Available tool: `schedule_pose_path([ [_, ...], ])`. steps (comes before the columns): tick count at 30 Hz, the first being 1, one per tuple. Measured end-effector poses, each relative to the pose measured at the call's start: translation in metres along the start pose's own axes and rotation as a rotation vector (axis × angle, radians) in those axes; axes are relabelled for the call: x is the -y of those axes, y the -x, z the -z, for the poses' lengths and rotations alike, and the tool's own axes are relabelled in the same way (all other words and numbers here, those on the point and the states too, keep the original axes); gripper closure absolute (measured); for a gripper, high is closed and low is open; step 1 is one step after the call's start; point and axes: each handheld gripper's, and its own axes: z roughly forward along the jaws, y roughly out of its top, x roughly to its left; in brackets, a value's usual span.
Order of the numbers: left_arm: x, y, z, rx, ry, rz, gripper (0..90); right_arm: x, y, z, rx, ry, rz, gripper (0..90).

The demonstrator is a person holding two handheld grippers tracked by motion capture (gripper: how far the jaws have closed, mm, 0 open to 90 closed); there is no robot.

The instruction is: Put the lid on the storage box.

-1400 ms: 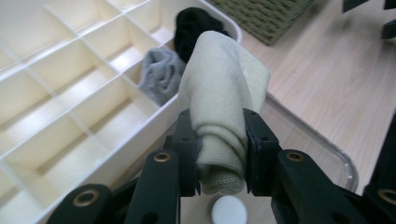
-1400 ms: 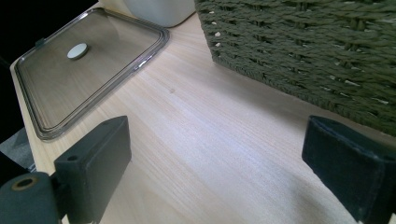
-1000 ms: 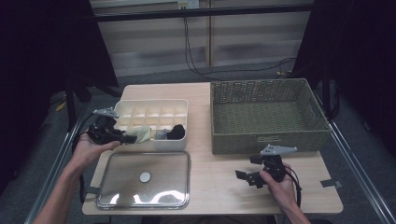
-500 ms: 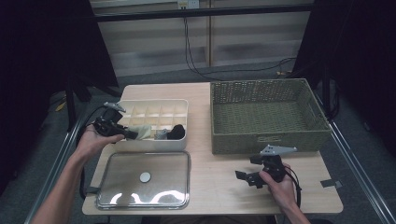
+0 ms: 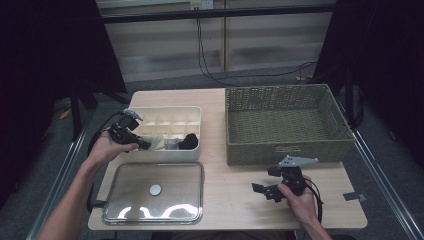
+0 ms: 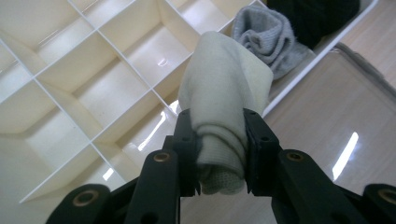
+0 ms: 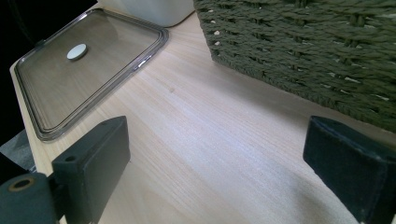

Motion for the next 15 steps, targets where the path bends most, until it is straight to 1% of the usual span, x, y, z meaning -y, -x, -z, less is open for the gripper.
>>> schedule_pose_path([
  [2, -0.002, -0.001, -0.001, 0.005, -0.013, 0.005, 70.3, 0.0, 0.0, 0.0, -0.002, 0.001, -0.001, 7.0],
  [4, -0.004, -0.001, -0.002, -0.002, -0.035, -0.005, 70.3, 0.0, 0.0, 0.0, -0.004, 0.001, -0.005, 7.0],
  [6, -0.007, 0.0, -0.003, -0.003, -0.044, -0.01, 70.3, 0.0, 0.0, 0.0, -0.004, 0.0, -0.007, 7.0],
  [10, -0.011, -0.003, -0.008, 0.002, -0.076, -0.003, 70.3, 0.0, 0.001, 0.0, -0.005, 0.004, -0.004, 6.9],
  [11, -0.012, -0.003, -0.009, -0.013, -0.093, -0.005, 70.3, 0.0, 0.001, 0.0, -0.005, 0.003, -0.007, 6.9],
  [12, -0.013, -0.004, -0.011, -0.021, -0.103, 0.001, 70.3, 0.0, 0.001, 0.0, -0.005, 0.004, -0.007, 6.9],
  [13, -0.013, -0.005, -0.013, -0.025, -0.12, -0.002, 70.3, 0.0, 0.001, 0.0, -0.005, 0.004, -0.005, 6.8],
  [14, -0.014, -0.006, -0.015, -0.015, -0.123, 0.003, 70.3, 0.0, 0.001, 0.0, -0.004, 0.003, -0.006, 6.8],
  [15, -0.014, -0.006, -0.016, -0.014, -0.123, 0.002, 70.3, 0.0, 0.001, 0.0, -0.005, 0.003, -0.004, 6.8],
])
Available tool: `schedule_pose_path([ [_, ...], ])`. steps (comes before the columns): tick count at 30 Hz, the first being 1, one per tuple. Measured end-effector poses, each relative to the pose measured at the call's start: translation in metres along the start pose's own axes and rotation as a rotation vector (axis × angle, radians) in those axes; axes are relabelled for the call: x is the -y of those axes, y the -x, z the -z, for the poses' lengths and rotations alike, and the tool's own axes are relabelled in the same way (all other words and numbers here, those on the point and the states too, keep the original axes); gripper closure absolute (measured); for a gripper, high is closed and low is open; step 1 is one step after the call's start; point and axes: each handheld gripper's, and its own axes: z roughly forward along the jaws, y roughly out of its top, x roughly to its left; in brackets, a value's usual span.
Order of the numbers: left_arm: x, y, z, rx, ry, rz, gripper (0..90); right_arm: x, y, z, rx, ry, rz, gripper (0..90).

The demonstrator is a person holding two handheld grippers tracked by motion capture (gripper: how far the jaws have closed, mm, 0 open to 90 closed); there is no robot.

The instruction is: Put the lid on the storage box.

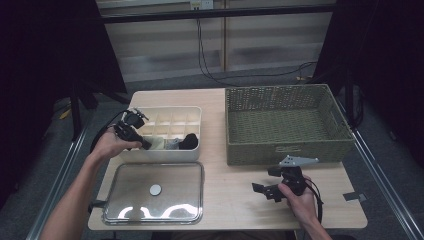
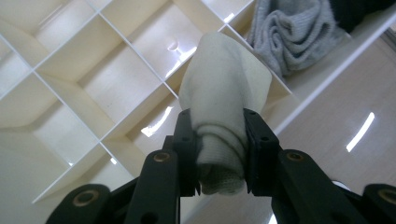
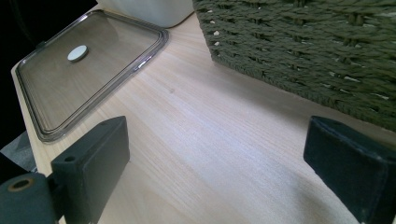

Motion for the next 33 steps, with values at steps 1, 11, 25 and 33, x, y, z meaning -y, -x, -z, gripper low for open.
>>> schedule_pose_path([
  [1, -0.001, 0.0, -0.001, -0.002, 0.003, 0.001, 70.3, 0.0, 0.0, 0.0, 0.0, 0.0, 0.001, 6.8],
  [11, -0.012, -0.001, -0.009, 0.015, -0.081, -0.028, 70.5, 0.0, -0.001, -0.001, 0.002, -0.007, -0.002, 6.5],
  [25, -0.009, 0.002, -0.006, -0.004, 0.035, -0.006, 62.3, 0.0, -0.002, -0.002, 0.0, -0.011, 0.004, 6.3],
  [33, -0.013, 0.004, -0.011, 0.004, 0.094, 0.02, 63.7, 0.0, -0.003, -0.003, 0.005, -0.02, 0.009, 6.4],
])
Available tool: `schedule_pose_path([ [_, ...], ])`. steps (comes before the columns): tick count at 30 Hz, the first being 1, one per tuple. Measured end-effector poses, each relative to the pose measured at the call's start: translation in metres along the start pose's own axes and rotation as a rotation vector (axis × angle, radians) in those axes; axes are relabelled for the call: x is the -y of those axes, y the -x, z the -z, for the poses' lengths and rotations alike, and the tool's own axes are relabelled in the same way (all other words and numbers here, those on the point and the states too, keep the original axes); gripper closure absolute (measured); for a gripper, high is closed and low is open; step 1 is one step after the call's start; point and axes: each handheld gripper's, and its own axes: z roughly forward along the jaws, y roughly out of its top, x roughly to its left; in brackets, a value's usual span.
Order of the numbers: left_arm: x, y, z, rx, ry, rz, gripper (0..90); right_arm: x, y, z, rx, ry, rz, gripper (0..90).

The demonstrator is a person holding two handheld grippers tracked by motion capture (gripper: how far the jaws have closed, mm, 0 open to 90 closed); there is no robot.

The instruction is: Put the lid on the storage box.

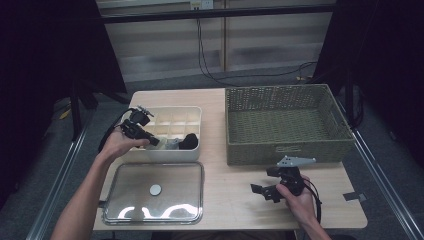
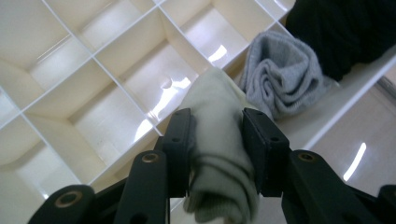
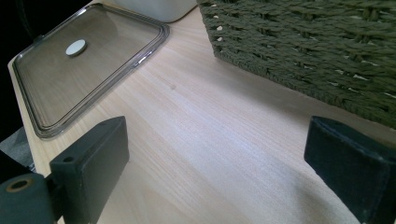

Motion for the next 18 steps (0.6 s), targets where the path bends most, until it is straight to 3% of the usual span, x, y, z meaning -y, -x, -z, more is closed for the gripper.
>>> schedule_pose_path([
  [4, -0.003, 0.001, -0.008, 0.005, 0.013, 0.02, 66.6, 0.0, 0.0, 0.001, 0.001, 0.002, 0.0, 6.4],
  [7, -0.005, 0.003, -0.015, 0.002, -0.035, 0.01, 74.6, 0.0, 0.0, 0.002, 0.001, 0.006, 0.001, 6.4],
  [12, -0.009, 0.006, -0.031, 0.003, -0.123, -0.017, 77.0, 0.0, 0.0, 0.002, 0.002, 0.006, -0.002, 6.4],
  [16, -0.012, 0.007, -0.036, -0.003, -0.157, -0.009, 76.6, 0.0, 0.0, 0.002, 0.002, 0.006, 0.001, 6.4],
  [18, -0.011, 0.006, -0.036, 0.004, -0.144, 0.001, 75.2, 0.0, 0.001, 0.002, 0.001, 0.005, 0.002, 6.4],
])
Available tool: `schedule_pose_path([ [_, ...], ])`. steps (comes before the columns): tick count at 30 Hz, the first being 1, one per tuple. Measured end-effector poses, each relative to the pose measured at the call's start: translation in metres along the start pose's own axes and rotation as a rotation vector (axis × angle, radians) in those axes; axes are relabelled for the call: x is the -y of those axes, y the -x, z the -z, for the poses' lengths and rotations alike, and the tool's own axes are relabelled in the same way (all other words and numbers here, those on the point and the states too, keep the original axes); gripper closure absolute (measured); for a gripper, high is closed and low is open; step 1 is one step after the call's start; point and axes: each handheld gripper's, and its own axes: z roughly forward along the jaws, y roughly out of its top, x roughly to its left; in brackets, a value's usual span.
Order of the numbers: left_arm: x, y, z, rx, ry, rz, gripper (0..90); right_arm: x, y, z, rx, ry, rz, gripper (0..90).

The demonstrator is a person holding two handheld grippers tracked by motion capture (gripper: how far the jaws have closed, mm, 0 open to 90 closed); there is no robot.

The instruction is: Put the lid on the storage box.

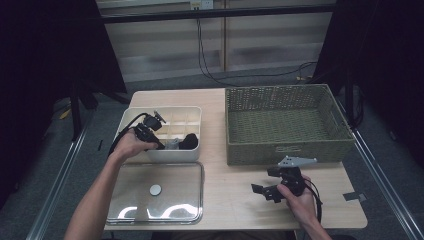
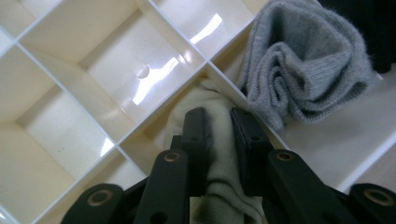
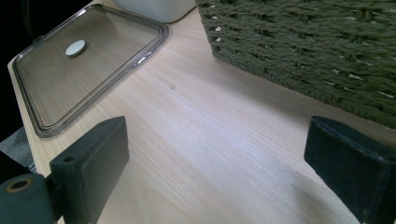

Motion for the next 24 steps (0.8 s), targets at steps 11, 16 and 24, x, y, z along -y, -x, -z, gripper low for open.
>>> schedule_pose_path([
  [11, 0.014, -0.007, 0.022, 0.004, 0.04, 0.046, 50.1, 0.0, 0.0, 0.0, 0.0, 0.0, -0.001, 6.4],
  [16, 0.016, -0.008, 0.025, 0.045, 0.02, 0.035, 61.7, 0.0, 0.0, -0.001, 0.003, -0.004, -0.004, 6.4],
  [24, 0.006, 0.001, 0.015, -0.015, -0.007, 0.0, 73.0, 0.0, 0.0, -0.002, 0.002, -0.009, -0.007, 6.4],
])
